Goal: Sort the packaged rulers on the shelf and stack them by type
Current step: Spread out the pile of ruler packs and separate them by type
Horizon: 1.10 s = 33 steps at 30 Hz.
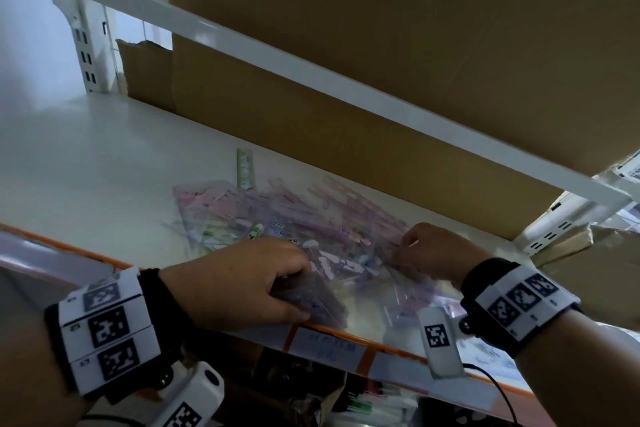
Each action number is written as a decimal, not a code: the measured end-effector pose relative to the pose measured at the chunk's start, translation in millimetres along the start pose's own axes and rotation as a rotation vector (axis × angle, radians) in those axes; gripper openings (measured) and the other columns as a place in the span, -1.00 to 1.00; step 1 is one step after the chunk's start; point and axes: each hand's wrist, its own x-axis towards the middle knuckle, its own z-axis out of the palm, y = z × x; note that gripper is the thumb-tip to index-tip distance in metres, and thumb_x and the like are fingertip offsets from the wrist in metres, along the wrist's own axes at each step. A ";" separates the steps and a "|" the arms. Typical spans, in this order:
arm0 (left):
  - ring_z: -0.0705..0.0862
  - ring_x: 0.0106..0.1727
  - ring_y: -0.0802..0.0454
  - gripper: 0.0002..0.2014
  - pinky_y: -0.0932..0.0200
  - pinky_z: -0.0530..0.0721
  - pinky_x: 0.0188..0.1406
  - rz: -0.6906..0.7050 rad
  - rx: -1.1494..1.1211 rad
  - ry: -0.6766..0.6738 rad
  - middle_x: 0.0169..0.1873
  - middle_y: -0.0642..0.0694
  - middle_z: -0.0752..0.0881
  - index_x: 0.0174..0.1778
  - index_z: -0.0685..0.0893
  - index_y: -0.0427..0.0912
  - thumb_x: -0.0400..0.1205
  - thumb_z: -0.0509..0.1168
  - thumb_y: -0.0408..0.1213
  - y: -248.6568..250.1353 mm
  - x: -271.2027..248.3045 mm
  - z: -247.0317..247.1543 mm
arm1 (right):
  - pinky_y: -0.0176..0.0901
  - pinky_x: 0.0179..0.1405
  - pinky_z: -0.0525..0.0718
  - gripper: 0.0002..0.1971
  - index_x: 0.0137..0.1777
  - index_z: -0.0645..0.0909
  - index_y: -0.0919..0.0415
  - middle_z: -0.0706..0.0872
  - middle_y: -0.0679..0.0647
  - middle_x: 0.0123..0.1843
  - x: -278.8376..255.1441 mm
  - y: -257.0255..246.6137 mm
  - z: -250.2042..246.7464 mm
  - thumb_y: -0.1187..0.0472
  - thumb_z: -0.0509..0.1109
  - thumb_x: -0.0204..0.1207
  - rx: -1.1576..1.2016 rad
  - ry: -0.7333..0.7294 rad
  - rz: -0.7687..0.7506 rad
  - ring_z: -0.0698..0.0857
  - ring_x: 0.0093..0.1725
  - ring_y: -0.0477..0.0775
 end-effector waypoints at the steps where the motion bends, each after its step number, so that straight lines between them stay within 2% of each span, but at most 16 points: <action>1: 0.46 -0.19 0.17 -0.68 0.19 0.47 -0.20 0.000 -0.003 -0.001 -0.25 0.11 0.48 -0.23 0.46 0.04 0.53 0.42 0.13 -0.2 0.3 -0.1 | -0.27 -0.45 0.47 -0.65 -0.22 0.79 0.27 0.79 0.19 -0.32 0.6 -0.2 -0.5 -0.07 0.50 0.39 0.015 0.002 -0.003 0.61 -0.43 -0.02; 4: 0.45 -0.19 0.17 -0.67 0.23 0.45 -0.21 -0.003 0.000 0.000 -0.25 0.10 0.49 -0.22 0.49 0.01 0.53 0.41 0.15 -0.8 -0.8 0.4 | -0.32 -0.50 0.46 -0.67 -0.26 0.78 0.36 0.73 0.15 -0.41 5.2 -2.5 -2.6 0.03 0.47 0.42 -0.031 -0.063 -0.001 0.59 -0.50 -0.07; 7: 0.47 -0.16 0.16 -0.66 0.18 0.48 -0.18 -0.012 0.004 -0.004 -0.22 0.08 0.51 -0.16 0.54 -0.03 0.52 0.39 0.17 -0.3 -1.1 0.0 | -0.14 -0.34 0.50 -0.80 -0.29 0.73 0.40 0.68 0.17 -0.37 9.5 0.7 -5.9 0.23 0.45 0.38 0.065 -0.091 0.054 0.60 -0.36 0.10; 10: 0.48 -0.16 0.15 -0.65 0.14 0.50 -0.17 -0.018 0.010 -0.005 -0.22 0.08 0.52 -0.15 0.56 -0.03 0.51 0.38 0.18 -0.6 -0.3 -0.3 | -0.07 -0.35 0.53 -0.92 -0.23 0.65 0.31 0.73 0.20 -0.32 13.0 10.5 -13.8 0.29 0.47 0.40 0.324 0.026 0.044 0.64 -0.35 0.12; 12: 0.48 -0.18 0.15 -0.66 0.16 0.50 -0.20 -0.018 0.009 0.004 -0.24 0.09 0.51 -0.19 0.53 0.00 0.51 0.37 0.20 -0.7 -0.6 0.1 | -0.14 -0.43 0.58 -0.85 -0.07 0.63 0.22 0.80 0.14 -0.31 14.5 18.3 -21.8 0.32 0.52 0.41 0.446 0.091 0.024 0.70 -0.39 0.03; 14: 0.49 -0.18 0.15 -0.65 0.16 0.50 -0.20 -0.017 0.012 0.007 -0.24 0.09 0.51 -0.18 0.54 0.01 0.50 0.35 0.22 -0.5 -0.9 0.4 | -0.16 -0.46 0.62 -0.71 0.04 0.63 0.07 0.83 0.07 -0.32 14.8 26.1 -29.9 0.30 0.59 0.38 0.489 0.121 0.007 0.74 -0.39 -0.03; 18: 0.51 -0.19 0.12 -0.63 0.08 0.53 -0.18 -0.028 0.004 0.002 -0.24 0.06 0.53 -0.20 0.53 -0.02 0.49 0.35 0.23 -0.2 -1.1 0.2 | -0.12 -0.42 0.60 -0.76 0.05 0.63 0.05 0.85 -0.01 -0.26 10.2 39.9 -42.5 0.20 0.58 0.45 0.452 0.201 -0.047 0.75 -0.40 -0.07; 21: 0.50 -0.23 0.11 -0.63 0.07 0.53 -0.22 -0.028 0.001 0.004 -0.27 0.07 0.49 -0.30 0.41 0.05 0.49 0.36 0.21 1.2 -1.7 -1.2 | -0.15 -0.37 0.59 -0.86 -0.07 0.68 -0.03 0.83 -0.15 -0.30 -0.3 46.4 -51.5 0.06 0.57 0.45 0.358 0.402 -0.066 0.76 -0.44 -0.12; 23: 0.50 -0.21 0.11 -0.63 0.11 0.51 -0.21 -0.020 0.006 0.005 -0.27 0.06 0.49 -0.29 0.41 0.03 0.49 0.36 0.22 1.2 -1.2 -1.3 | -0.23 -0.45 0.56 -0.94 -0.18 0.70 -0.15 0.78 -0.27 -0.36 -12.3 43.9 -55.3 0.00 0.53 0.46 0.249 0.553 -0.088 0.72 -0.47 -0.20; 25: 0.50 -0.17 0.12 -0.63 0.16 0.49 -0.18 -0.010 0.017 -0.006 -0.23 0.06 0.51 -0.22 0.50 -0.02 0.49 0.34 0.23 0.1 -0.4 -1.5 | -0.30 -0.50 0.52 -0.93 -0.20 0.70 -0.28 0.75 -0.35 -0.36 -27.1 35.2 -53.8 -0.05 0.49 0.48 0.205 0.607 -0.172 0.70 -0.44 -0.28; 28: 0.50 -0.11 0.16 -0.55 0.16 0.49 -0.09 -0.008 0.018 -0.025 -0.17 0.06 0.55 -0.08 0.61 -0.10 0.49 0.31 0.26 0.0 0.6 -2.7 | -0.53 -0.42 0.51 -0.88 -0.16 0.69 -0.40 0.74 -0.47 -0.26 -51.3 15.3 -42.4 -0.06 0.48 0.50 0.207 0.518 -0.356 0.70 -0.32 -0.40; 30: 0.52 -0.07 0.15 -0.50 0.10 0.50 -0.04 -0.009 0.021 -0.026 -0.14 0.05 0.57 -0.04 0.63 -0.12 0.48 0.28 0.29 0.1 1.3 -2.9 | -0.59 -0.29 0.58 -0.91 -0.09 0.73 -0.37 0.75 -0.49 -0.20 -66.9 1.4 -32.8 -0.07 0.47 0.49 0.222 0.434 -0.491 0.72 -0.24 -0.41; 33: 0.55 -0.03 0.15 -0.51 0.05 0.53 0.00 -0.005 0.035 -0.016 -0.11 0.08 0.59 -0.01 0.64 -0.09 0.47 0.28 0.29 0.6 1.7 -1.6 | -0.43 -0.22 0.69 -0.83 0.07 0.72 -0.26 0.77 -0.42 -0.09 -85.7 -17.0 -20.0 -0.15 0.40 0.51 0.224 0.373 -0.671 0.76 -0.17 -0.32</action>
